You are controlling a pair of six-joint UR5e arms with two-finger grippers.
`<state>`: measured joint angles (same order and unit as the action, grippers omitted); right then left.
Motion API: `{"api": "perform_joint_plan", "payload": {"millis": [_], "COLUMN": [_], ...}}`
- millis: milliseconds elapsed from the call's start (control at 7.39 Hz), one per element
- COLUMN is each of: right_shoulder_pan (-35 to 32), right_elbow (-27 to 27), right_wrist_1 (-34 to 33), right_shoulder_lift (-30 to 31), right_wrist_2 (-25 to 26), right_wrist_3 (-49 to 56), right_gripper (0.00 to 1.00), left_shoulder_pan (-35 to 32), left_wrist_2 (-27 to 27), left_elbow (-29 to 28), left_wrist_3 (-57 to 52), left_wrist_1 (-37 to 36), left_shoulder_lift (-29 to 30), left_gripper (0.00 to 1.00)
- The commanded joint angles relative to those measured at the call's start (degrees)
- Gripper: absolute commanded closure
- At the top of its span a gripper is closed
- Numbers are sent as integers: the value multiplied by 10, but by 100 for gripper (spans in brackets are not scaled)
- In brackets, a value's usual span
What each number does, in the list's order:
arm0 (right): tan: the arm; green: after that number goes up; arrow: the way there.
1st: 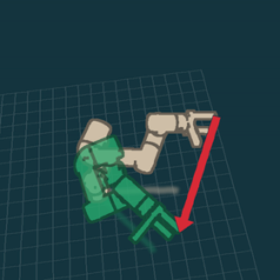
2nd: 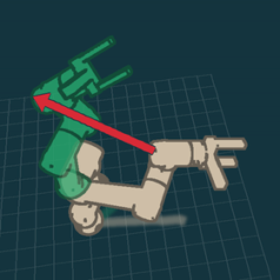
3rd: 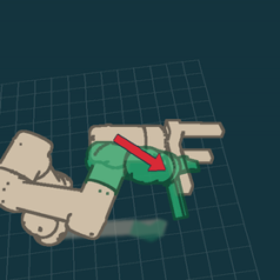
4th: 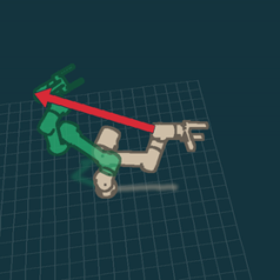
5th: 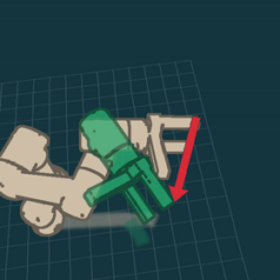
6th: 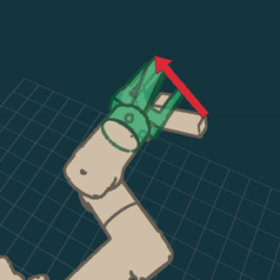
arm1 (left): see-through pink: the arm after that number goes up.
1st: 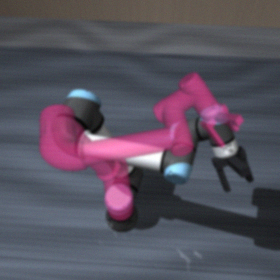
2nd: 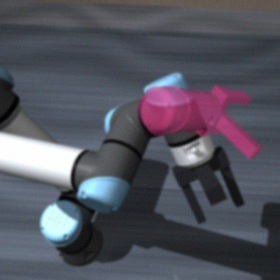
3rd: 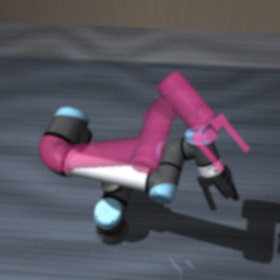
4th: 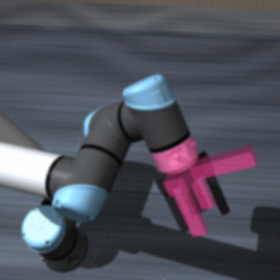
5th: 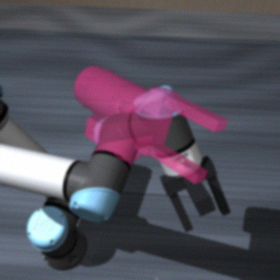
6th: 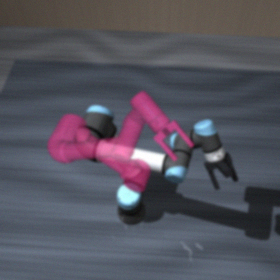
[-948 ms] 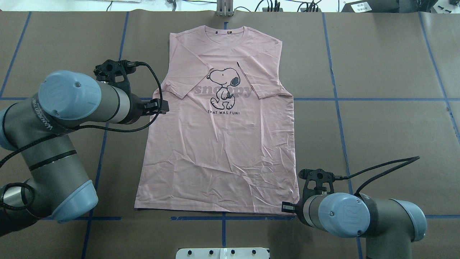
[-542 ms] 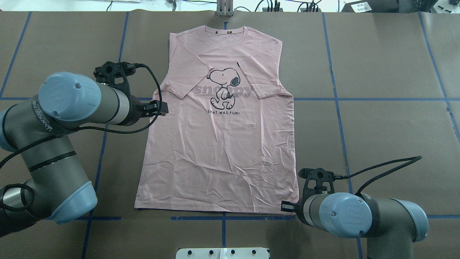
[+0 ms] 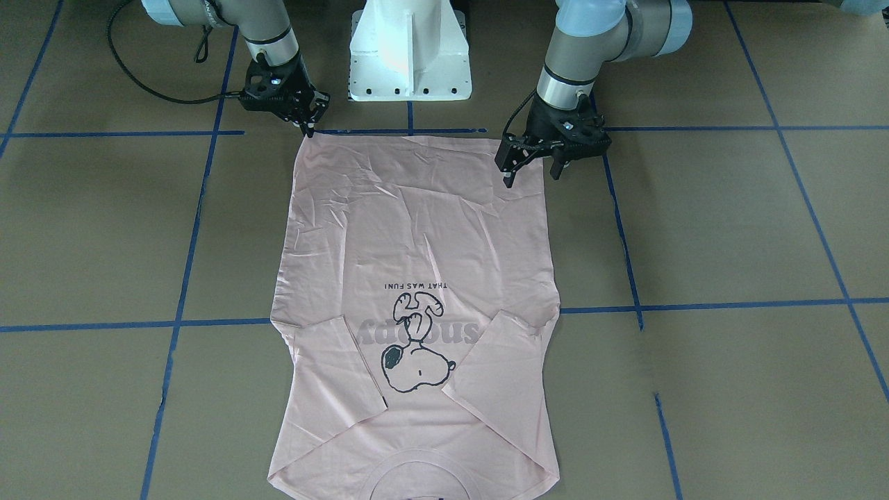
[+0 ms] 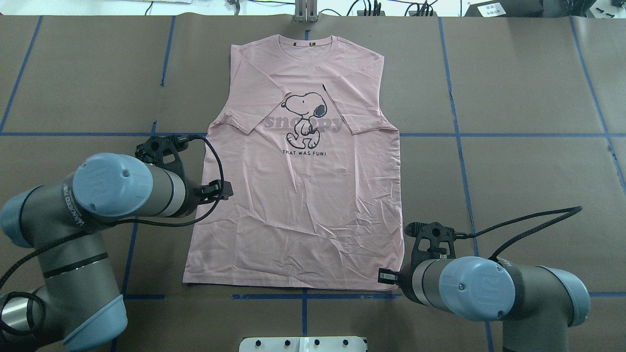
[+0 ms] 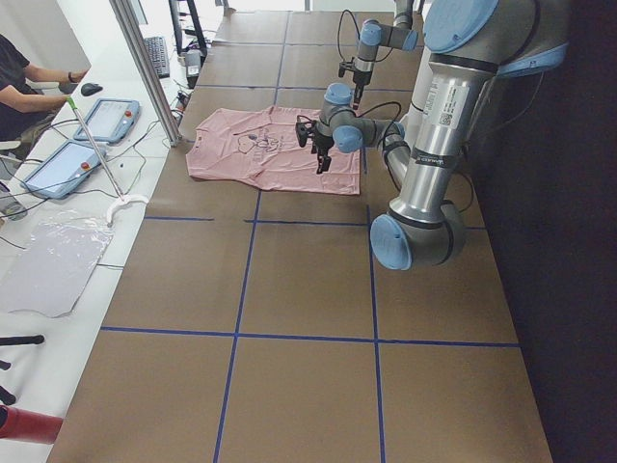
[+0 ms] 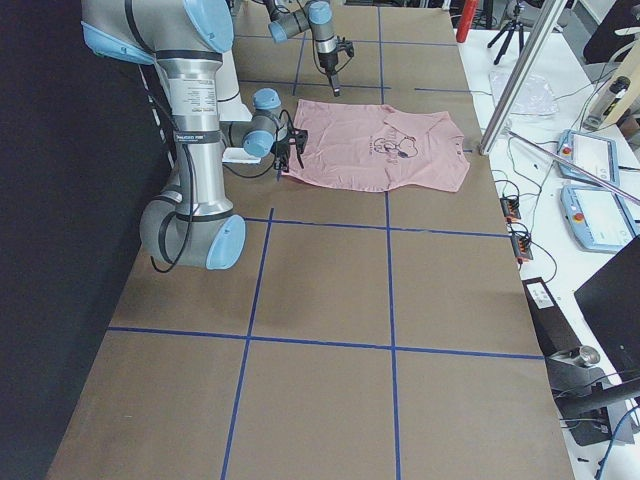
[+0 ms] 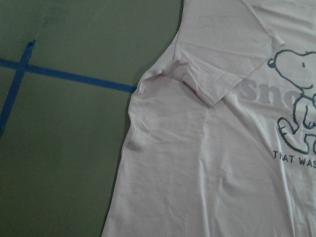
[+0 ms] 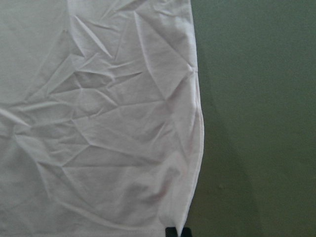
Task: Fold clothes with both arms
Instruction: 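Move the left gripper down to the other hem corner and grasp it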
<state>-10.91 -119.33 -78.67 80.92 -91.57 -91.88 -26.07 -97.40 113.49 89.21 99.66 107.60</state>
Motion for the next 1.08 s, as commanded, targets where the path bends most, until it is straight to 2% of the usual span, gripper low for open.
{"api": "perform_joint_plan", "payload": {"millis": [0, 406, 948], "right_shoulder_pan": [-6, -5, -4], "right_elbow": [-3, -4, -3], "right_wrist_1": [1, 1, 1], "right_shoulder_lift": [-2, -3, -3], "right_wrist_2": [-1, 1, 0], "right_wrist_3": [0, -1, 0], "right_gripper": [100, 100, 100], "left_shoulder_pan": [51, 102, 116], "left_wrist_2": [31, 45, 52], "left_elbow": [11, 10, 10], "left_wrist_3": [55, 91, 90], "left_wrist_1": [0, 0, -1], "left_shoulder_lift": [-46, -57, -70], "left_gripper": [0, 0, 1]}}
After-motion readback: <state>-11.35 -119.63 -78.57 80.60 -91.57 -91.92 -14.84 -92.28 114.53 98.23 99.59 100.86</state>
